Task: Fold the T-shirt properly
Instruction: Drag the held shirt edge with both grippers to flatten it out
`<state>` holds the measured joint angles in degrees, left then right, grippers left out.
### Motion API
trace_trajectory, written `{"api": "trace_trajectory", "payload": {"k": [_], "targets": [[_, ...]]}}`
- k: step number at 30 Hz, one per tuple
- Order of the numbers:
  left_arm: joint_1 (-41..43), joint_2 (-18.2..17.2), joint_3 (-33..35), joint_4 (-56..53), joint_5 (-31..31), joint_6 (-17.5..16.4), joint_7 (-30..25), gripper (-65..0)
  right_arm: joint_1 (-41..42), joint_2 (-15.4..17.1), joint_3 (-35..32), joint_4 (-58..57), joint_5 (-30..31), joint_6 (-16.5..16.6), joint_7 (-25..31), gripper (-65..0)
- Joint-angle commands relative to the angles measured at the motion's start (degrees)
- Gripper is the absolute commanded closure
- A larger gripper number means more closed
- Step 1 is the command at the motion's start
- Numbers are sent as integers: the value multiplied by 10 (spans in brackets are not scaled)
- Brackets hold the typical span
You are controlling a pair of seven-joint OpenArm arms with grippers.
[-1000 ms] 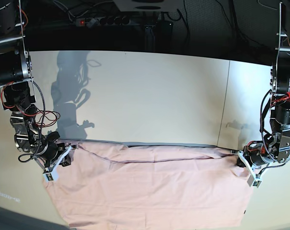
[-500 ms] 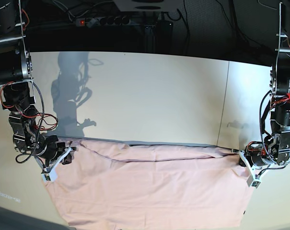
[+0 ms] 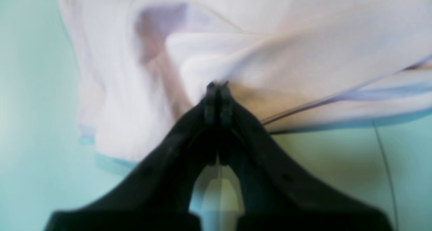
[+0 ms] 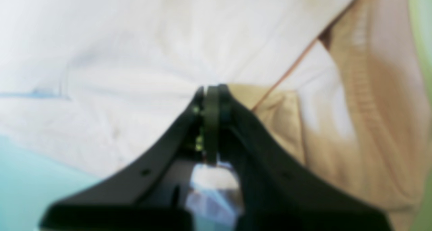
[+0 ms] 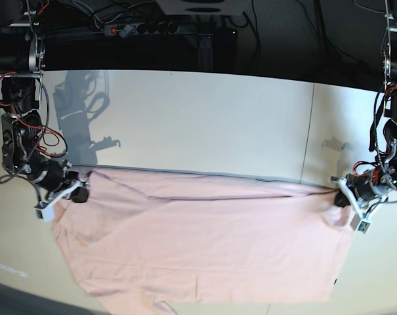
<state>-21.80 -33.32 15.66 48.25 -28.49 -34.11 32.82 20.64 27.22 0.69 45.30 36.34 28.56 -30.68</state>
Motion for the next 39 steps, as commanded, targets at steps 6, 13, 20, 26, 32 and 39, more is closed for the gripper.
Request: {"api": "trace_trajectory", "payload": {"k": [6,13,20,26,32,39], "targets": [[97,-10,5,94,5,0,106,0,-117,35,2,134,-23,29,-42,0],[237,-9,-27,208,15,0,109,0,-253,72,35,285,-10,29,-42,0],[340,-10,-131,313,17,0,108,0,-332,73,127,352,14,29,-42,0],[414,-9,-157,403,13,5,111,0,-361,73,143,369,33,30,-43,0],[463,4,-163,451,22,5,112,0,-365,74,143,370,33,29,-52,0],[503,33,-221,480,26,9,112,0,-367,87,143,372,34,30,-76,0]]}}
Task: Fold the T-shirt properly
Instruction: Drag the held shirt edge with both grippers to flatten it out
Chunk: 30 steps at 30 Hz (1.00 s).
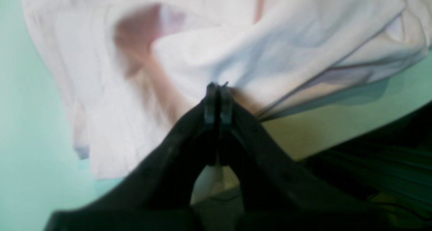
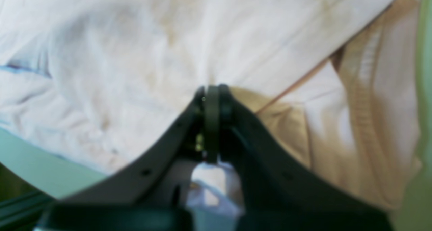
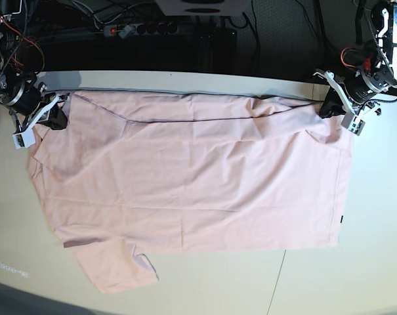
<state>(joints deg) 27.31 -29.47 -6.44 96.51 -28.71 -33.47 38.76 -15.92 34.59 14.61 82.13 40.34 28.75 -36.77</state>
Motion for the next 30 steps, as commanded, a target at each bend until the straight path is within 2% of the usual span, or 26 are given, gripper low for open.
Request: {"api": "trace_trajectory", "payload": {"k": [1,8,11,20,26,28,30], "targets": [[18,-6,-6,3,28,3,52,0,-2,20,4,4,-6,28,-15,0],[53,-6,-35,46,28,3,52,0,-2,64,4,4,38,27,-43,0],[51,-5,-35,48,28,3,48,0,-7,73,4,4,43,27,-47,0],[51,-6,-35,48,28,3,47,0,-38,73,4,5,53,27,-47,0],[40,-6,-35,53,28,2,22,0,-38,73,4,5,53,27,-35,0],[30,-7,-36,63,27,3,27,-94,-38,73,4,5,53,27,-35,0],[21,-7,-43,73,18,3,34,-155,-38,73,4,5,51,27,-36,0]]}}
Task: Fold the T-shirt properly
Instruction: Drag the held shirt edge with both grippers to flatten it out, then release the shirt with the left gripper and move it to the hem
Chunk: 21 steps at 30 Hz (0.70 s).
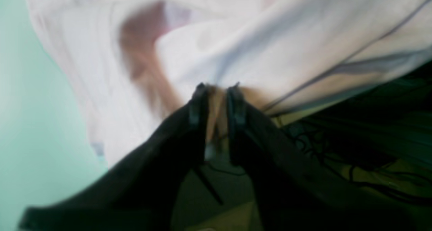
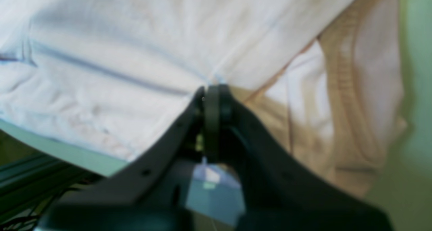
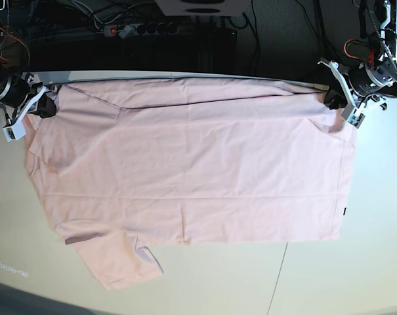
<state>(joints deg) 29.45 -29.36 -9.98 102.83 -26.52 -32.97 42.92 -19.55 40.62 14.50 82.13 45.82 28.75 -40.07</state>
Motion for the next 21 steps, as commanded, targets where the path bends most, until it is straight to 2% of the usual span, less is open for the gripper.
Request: {"api": "trace_trajectory", "payload": {"k": [1,5,8,10,12,13,16,21], "targets": [[-3,-9,-14,16,-14,-2,-3,-173,-2,12,5,5,-4,27,-3,0],[-9,-13,-53,43,-66,-2,24,-261,-2,13,5,5,-4,27,-2,0],[-9,-13,-99,66,-94,-2,28,-270,-2,13,5,5,-5,27,-3,0],[-9,-19,-130,74,-115,-2,16,-292,-2,12,5,5,-6,27,-3,0],[-10,-35,-150,73,-129,-2,-10,-353,-2,12,5,5,-6,27,-3,0],[-15,-46,-153,70,-129,-3,-21,-373,-2,12,5,5,-6,27,-2,0],[-50,-78,-148,46,-127,-3,-36,-379,-1,12,5,5,-6,27,-2,0],[-162,-120,-99,-59,-127,-2,-81,-379,-2,12,5,4,-13,27,-2,0]]}}
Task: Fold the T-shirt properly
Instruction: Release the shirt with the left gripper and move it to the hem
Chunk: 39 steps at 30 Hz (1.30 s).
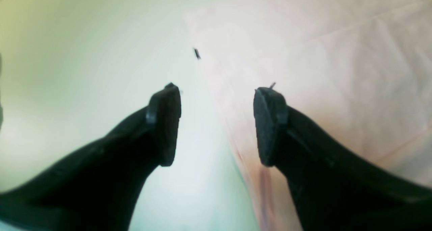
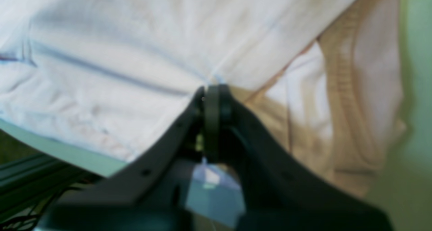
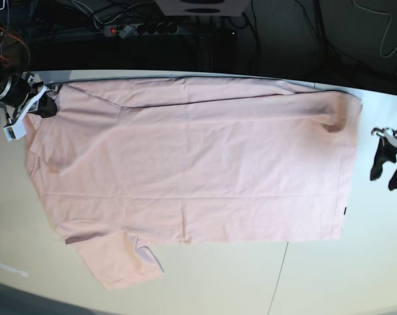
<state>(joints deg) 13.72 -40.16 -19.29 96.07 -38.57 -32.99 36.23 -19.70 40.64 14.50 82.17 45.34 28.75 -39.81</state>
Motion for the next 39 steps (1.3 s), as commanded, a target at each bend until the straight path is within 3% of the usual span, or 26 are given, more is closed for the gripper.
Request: {"api": "trace_trajectory", "payload": {"k": [1,8,10,14,23,28,34,39], "targets": [[-32,-15,11,-17,-8,-2,-16,-379,0,12,5,4,-14,27,-5,0],[-240,-9,157,-229,-8,-2,-15,-378,0,12,5,4,-16,27,-5,0],[-303,2,172,-307,-14,12,-1,-378,0,12,5,4,-16,27,-5,0],[-400,5,173,-415,-68,8,53,-378,0,12,5,4,-17,27,-5,0],[-435,5,175,-436,-72,9,60,-378,0,12,5,3,-29,26,-5,0],[-464,8,183,-444,-98,9,95,-376,0,12,5,3,-29,26,-1,0],[-559,45,257,-591,-130,9,145,-376,0,12,5,3,-29,26,-1,0],[-653,79,262,-715,-112,13,149,-376,0,12,5,3,-29,26,-5,0]]}}
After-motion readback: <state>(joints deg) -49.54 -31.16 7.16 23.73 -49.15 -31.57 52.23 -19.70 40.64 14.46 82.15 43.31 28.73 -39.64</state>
